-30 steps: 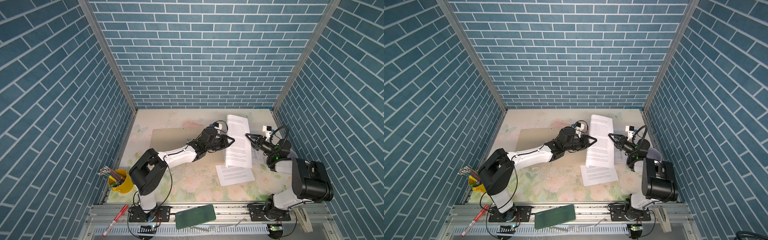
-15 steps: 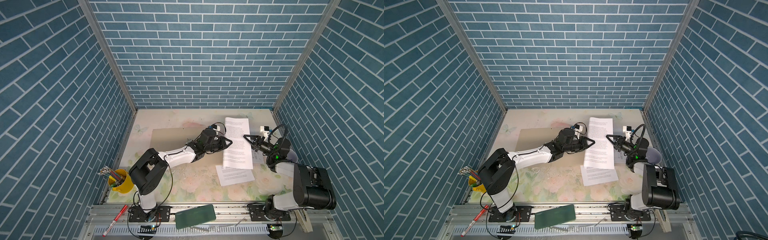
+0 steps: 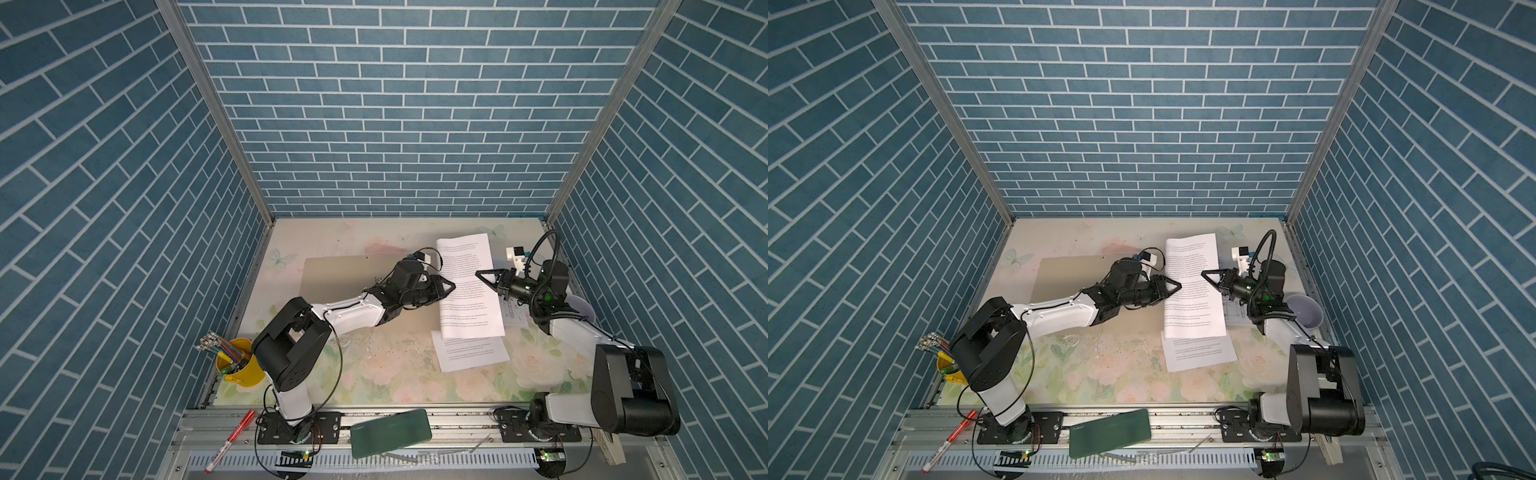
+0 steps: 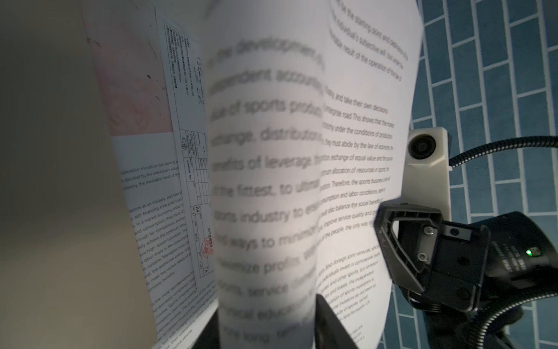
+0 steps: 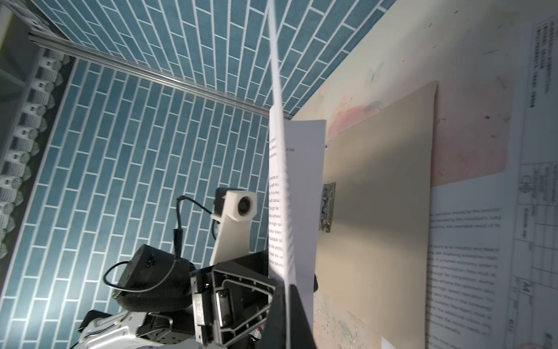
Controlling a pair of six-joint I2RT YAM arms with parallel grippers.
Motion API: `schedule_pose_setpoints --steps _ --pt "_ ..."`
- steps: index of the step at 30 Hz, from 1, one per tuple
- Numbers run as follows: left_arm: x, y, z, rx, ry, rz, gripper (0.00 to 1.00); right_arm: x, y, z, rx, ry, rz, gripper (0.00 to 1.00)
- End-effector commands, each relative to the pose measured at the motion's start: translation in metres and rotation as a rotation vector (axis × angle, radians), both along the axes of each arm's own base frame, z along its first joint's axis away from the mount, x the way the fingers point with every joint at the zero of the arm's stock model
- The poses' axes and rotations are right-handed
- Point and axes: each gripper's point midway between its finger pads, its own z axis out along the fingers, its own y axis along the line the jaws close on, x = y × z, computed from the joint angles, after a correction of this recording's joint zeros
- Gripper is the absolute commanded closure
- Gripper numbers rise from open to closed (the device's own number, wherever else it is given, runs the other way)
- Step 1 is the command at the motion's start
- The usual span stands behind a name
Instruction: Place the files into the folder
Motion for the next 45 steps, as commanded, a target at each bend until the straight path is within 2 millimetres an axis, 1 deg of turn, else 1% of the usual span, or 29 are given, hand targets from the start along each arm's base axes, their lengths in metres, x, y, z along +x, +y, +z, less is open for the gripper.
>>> schedule_pose_setpoints --steps 1,3,5,8,9,10,12,13,15,18,21,24,31,33,36,41,45 --pt "0.004 0.023 -0.001 0.066 -0.021 0.016 0.42 0.0 0.0 -0.006 -0.184 0.017 -0.019 1.0" --pt "0.007 0.039 -0.004 0.126 -0.031 0.033 0.34 0.005 -0.004 -0.003 -0.259 0.042 -0.05 1.0" --pt "0.011 0.062 -0.006 0.198 -0.043 0.061 0.23 0.01 -0.002 0.007 -0.294 0.042 -0.06 1.0" --pt "0.015 0.103 -0.007 0.322 -0.072 0.103 0.12 0.019 0.007 0.026 -0.308 0.014 -0.064 1.0" --pt "0.016 0.12 -0.009 0.38 -0.077 0.125 0.06 0.022 0.011 0.03 -0.314 0.01 -0.065 1.0" --pt "0.018 0.136 -0.009 0.431 -0.097 0.146 0.04 0.024 0.015 0.035 -0.315 0.001 -0.06 1.0" --pt "0.021 0.163 -0.015 0.519 -0.109 0.165 0.0 0.029 0.025 0.042 -0.314 -0.005 -0.053 1.0" --pt "0.023 0.173 -0.02 0.55 -0.104 0.164 0.0 0.031 0.03 0.046 -0.311 -0.013 -0.049 1.0" --pt "0.026 0.187 -0.034 0.6 -0.076 0.148 0.0 0.034 0.04 0.051 -0.304 -0.022 -0.033 1.0" --pt "0.034 0.199 -0.058 0.652 -0.022 0.129 0.0 0.04 0.049 0.055 -0.302 -0.024 -0.032 1.0" --pt "0.042 0.201 -0.078 0.666 0.012 0.114 0.0 0.045 0.056 0.059 -0.3 -0.02 -0.035 1.0" --pt "0.049 0.198 -0.093 0.654 0.046 0.096 0.0 0.049 0.069 0.065 -0.292 -0.03 -0.007 1.0" --pt "0.07 0.187 -0.114 0.634 0.097 0.076 0.0 0.06 0.104 0.08 -0.253 -0.035 0.065 1.0" --pt "0.074 0.18 -0.114 0.605 0.102 0.074 0.01 0.066 0.108 0.081 -0.253 -0.032 0.069 1.0" --pt "0.078 0.17 -0.112 0.547 0.123 0.075 0.03 0.072 0.108 0.08 -0.272 -0.035 0.057 1.0" --pt "0.076 0.154 -0.109 0.461 0.152 0.096 0.04 0.082 0.11 0.078 -0.295 -0.017 0.057 1.0" --pt "0.074 0.138 -0.099 0.397 0.139 0.103 0.04 0.087 0.108 0.08 -0.318 -0.015 0.043 1.0"
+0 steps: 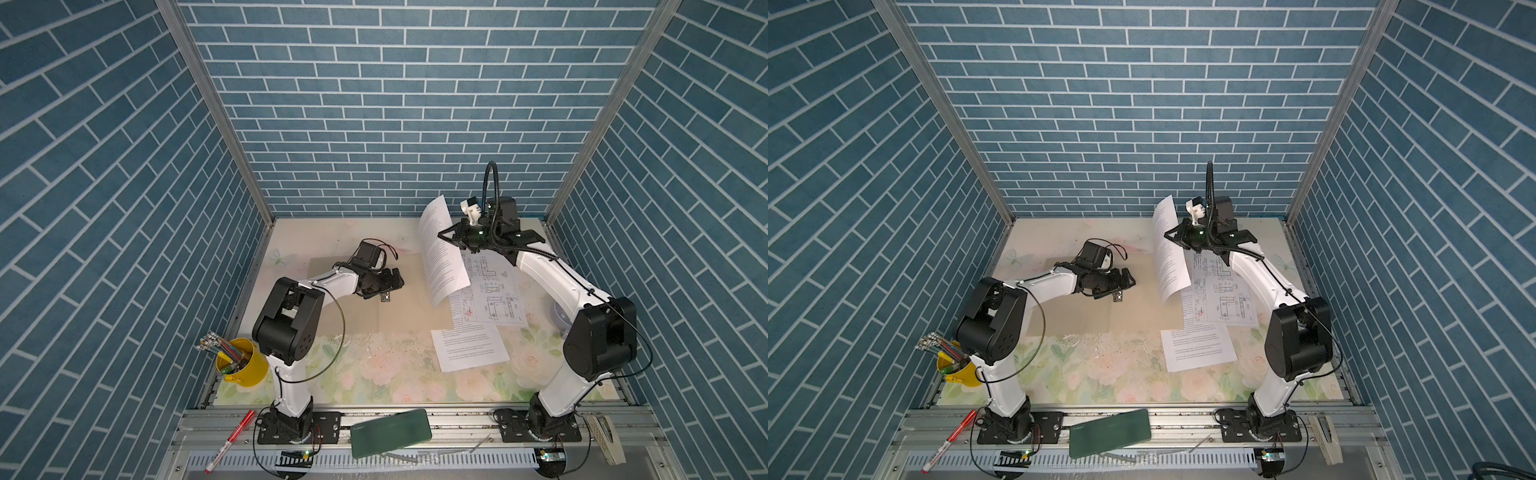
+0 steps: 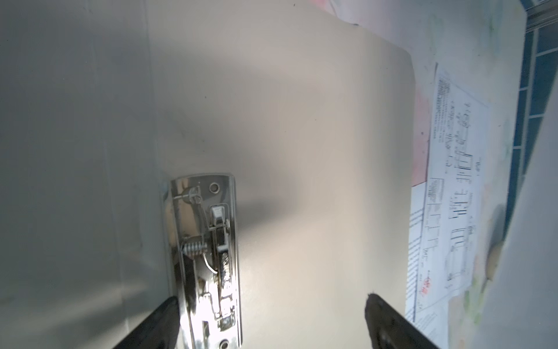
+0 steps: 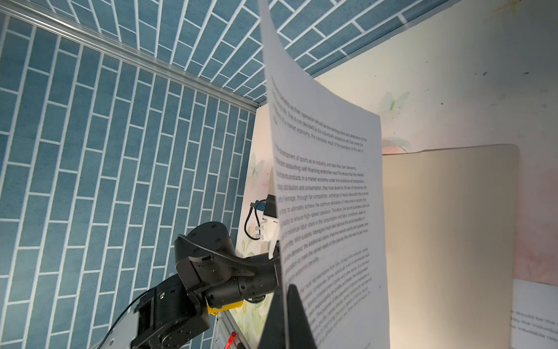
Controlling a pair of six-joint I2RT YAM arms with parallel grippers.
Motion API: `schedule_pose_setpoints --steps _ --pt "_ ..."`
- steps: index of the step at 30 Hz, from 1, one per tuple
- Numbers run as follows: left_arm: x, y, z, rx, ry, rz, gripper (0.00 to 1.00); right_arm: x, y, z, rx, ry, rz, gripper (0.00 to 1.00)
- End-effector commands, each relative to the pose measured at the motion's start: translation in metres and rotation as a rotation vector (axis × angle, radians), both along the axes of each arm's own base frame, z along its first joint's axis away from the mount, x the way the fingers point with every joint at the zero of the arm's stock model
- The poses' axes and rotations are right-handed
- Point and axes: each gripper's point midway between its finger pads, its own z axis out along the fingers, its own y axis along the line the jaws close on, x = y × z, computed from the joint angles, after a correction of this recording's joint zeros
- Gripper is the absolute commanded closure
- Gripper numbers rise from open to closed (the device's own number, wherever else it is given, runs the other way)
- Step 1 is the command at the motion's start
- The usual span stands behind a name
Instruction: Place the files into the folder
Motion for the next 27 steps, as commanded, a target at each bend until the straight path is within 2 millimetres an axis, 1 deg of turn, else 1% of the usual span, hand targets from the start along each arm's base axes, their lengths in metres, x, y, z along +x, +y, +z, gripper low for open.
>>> schedule_pose_setpoints --steps 1,6,7,9,12,15,17,20,25,26,27 --pt "-0.002 -0.018 0.012 -0.091 -0.008 0.007 0.04 0.005 -0.002 0.013 -0.022 -0.026 -0.011 1.0" --pt "-0.004 -0.026 0.026 -0.159 -0.022 -0.005 0.04 0.008 -0.001 0.013 -0.034 -0.013 -0.042 1.0" --pt "-0.005 -0.026 0.029 -0.166 -0.023 -0.011 0.03 0.008 0.0 0.011 -0.038 -0.009 -0.048 1.0" --pt "-0.005 -0.018 0.037 -0.175 -0.037 -0.004 0.03 0.008 0.008 0.007 -0.043 0.003 -0.05 1.0" --pt "-0.006 0.008 0.051 -0.175 -0.068 0.038 0.0 0.006 0.029 0.002 -0.056 0.012 -0.028 1.0" --pt "-0.014 0.041 0.062 -0.138 -0.1 0.08 0.0 0.007 0.052 -0.001 -0.061 0.015 -0.022 1.0" --pt "-0.02 0.063 0.067 -0.114 -0.118 0.115 0.0 0.009 0.068 0.001 -0.05 0.015 -0.016 1.0" --pt "-0.029 0.101 0.064 -0.056 -0.129 0.187 0.0 0.01 0.099 0.007 -0.018 0.002 0.01 1.0" --pt "-0.042 0.164 0.05 -0.003 -0.118 0.347 0.0 0.01 0.167 0.012 0.064 0.019 0.111 1.0" --pt "-0.043 0.173 0.049 0.0 -0.118 0.375 0.0 0.011 0.178 0.014 0.079 0.02 0.128 1.0" --pt "-0.044 0.183 0.048 0.002 -0.115 0.401 0.0 0.013 0.185 0.023 0.101 0.011 0.145 1.0"
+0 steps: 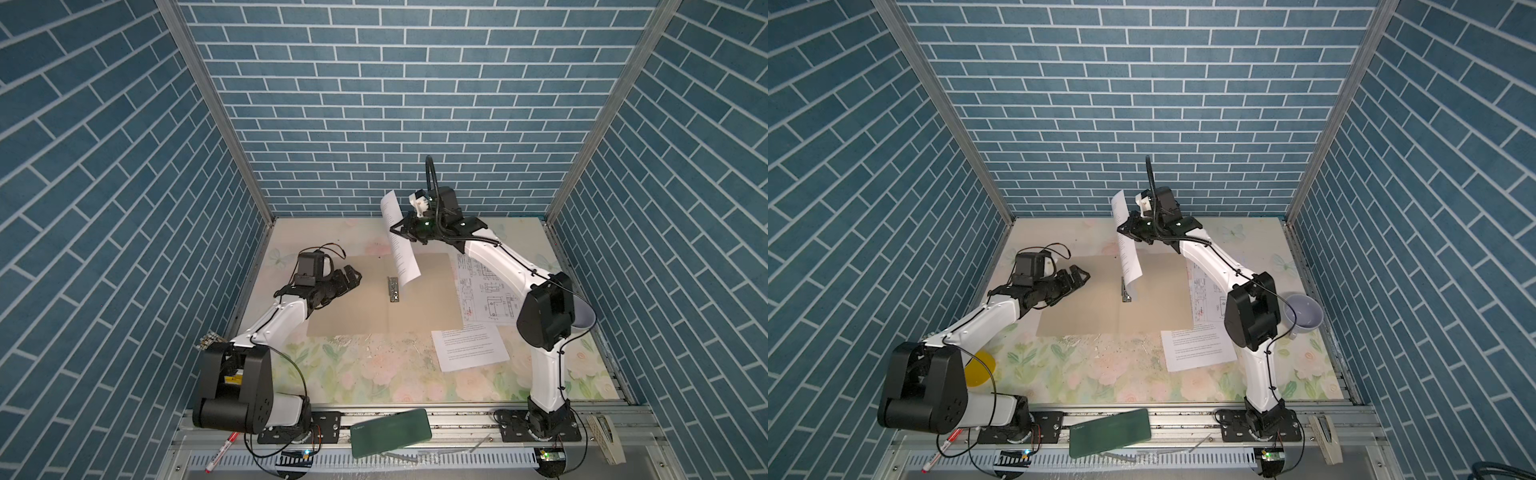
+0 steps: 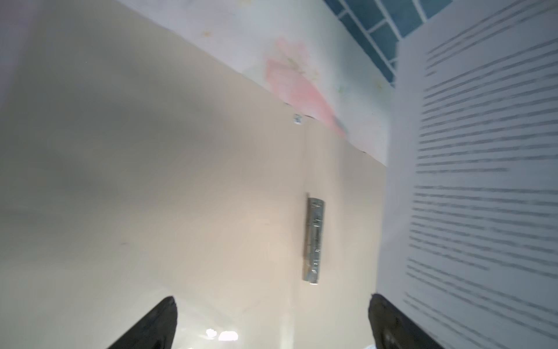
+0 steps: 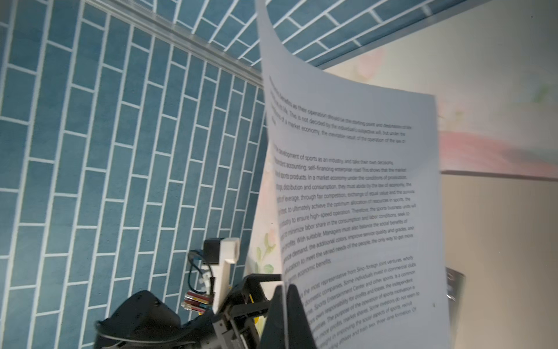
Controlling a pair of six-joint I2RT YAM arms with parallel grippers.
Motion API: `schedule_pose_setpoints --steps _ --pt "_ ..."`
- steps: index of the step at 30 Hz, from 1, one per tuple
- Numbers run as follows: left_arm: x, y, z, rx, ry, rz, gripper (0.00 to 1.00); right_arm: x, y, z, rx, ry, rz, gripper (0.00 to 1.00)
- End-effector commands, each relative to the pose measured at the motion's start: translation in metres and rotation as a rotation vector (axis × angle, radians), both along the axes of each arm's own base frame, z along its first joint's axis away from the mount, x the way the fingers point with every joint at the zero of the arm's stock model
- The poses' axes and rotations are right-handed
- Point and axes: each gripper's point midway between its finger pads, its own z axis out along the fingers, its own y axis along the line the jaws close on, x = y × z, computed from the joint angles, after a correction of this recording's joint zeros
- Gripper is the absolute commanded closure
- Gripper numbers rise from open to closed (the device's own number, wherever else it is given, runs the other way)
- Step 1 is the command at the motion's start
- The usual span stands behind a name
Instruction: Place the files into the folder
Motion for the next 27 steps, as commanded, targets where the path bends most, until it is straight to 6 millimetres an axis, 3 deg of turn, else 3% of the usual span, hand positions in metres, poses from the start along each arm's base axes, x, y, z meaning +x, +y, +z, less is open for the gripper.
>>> schedule_pose_setpoints --steps 1,6,9,11,15,18,20,24,27 --pt "-0.011 0.035 -0.011 0.045 0.037 0.081 0.0 0.008 0.033 0.009 0.069 0.024 0.036 1.0" --pt "-0.019 0.068 -0.014 0.095 0.055 0.175 0.0 0.028 0.044 0.017 0.126 -0.041 0.039 1.0" --pt "-0.025 0.082 -0.019 0.098 0.07 0.216 0.0 0.046 0.039 -0.002 0.136 -0.032 -0.004 1.0" --pt "-0.027 0.087 -0.023 0.093 0.081 0.23 0.0 0.056 0.035 -0.019 0.139 -0.035 -0.027 1.0" --pt "-0.032 0.094 -0.035 0.085 0.116 0.243 0.0 0.075 0.017 -0.08 0.044 -0.047 -0.125 1.0" --pt "-0.034 0.096 -0.048 0.073 0.152 0.25 0.0 0.08 0.009 -0.128 -0.064 -0.044 -0.145 1.0" --pt "-0.034 0.096 -0.055 0.069 0.179 0.247 0.0 0.08 0.008 -0.15 -0.112 -0.027 -0.132 1.0" --pt "-0.04 0.095 -0.073 0.073 0.247 0.225 0.0 0.08 0.005 -0.178 -0.186 -0.008 -0.121 1.0" --pt "-0.042 0.097 -0.079 0.09 0.268 0.232 0.0 0.078 0.002 -0.184 -0.208 -0.02 -0.108 0.98"
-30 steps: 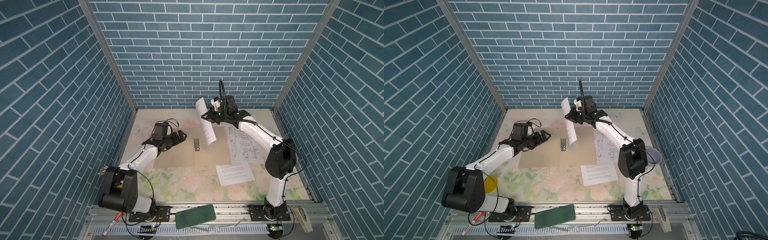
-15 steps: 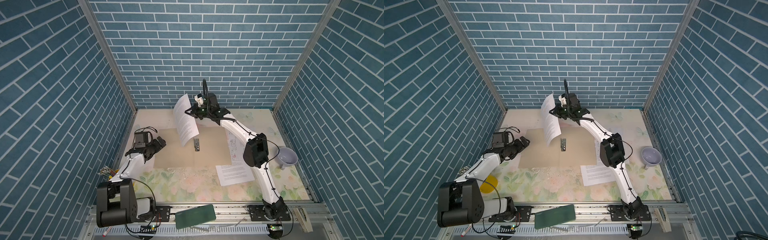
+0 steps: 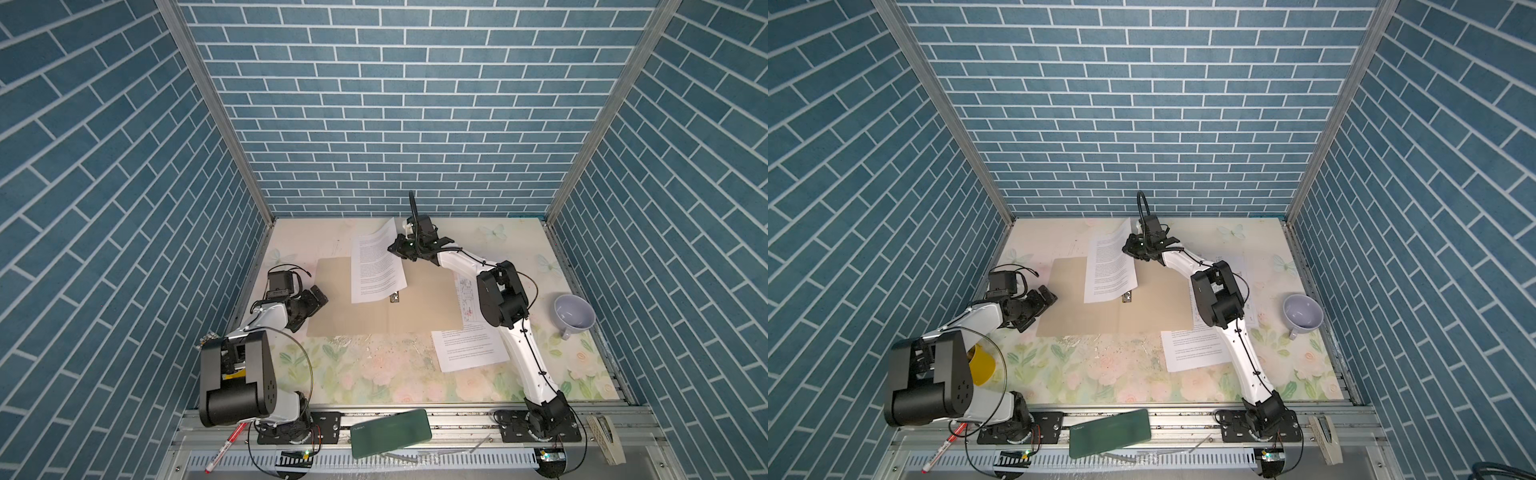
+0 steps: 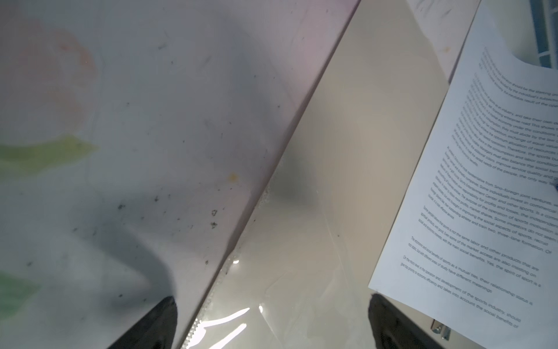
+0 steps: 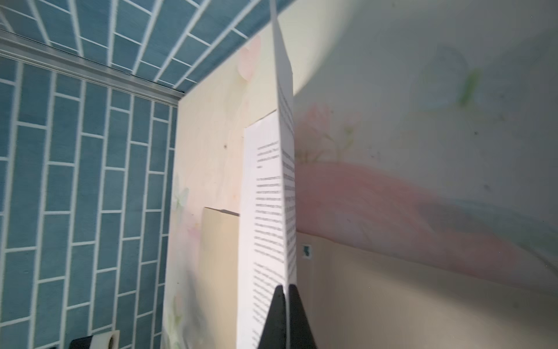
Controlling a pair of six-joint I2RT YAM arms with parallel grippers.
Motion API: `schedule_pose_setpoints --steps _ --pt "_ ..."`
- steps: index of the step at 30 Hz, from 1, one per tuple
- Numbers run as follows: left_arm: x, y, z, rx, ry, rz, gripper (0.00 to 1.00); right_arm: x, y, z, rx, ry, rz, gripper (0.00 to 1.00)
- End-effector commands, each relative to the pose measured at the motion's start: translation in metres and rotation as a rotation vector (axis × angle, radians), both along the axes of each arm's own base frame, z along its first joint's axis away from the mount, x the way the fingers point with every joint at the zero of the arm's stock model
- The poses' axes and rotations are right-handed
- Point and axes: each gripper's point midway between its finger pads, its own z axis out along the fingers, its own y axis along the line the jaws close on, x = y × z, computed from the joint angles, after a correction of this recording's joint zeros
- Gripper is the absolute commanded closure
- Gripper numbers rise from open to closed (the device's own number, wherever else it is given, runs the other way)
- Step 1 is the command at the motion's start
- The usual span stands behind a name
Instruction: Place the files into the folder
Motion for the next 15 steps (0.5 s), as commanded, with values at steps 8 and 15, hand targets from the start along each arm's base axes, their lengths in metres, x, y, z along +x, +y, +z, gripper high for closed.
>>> schedule_pose_setpoints --steps 8,15 --pt "0.008 0.002 -0.004 0.008 0.02 -0.029 0.0 0.001 0.009 0.023 -0.019 -0.215 0.092 0.94" --pt "0.011 -0.007 -0.013 -0.054 0.014 -0.039 0.01 0.0 0.023 0.039 -0.001 -0.321 0.137 1.0"
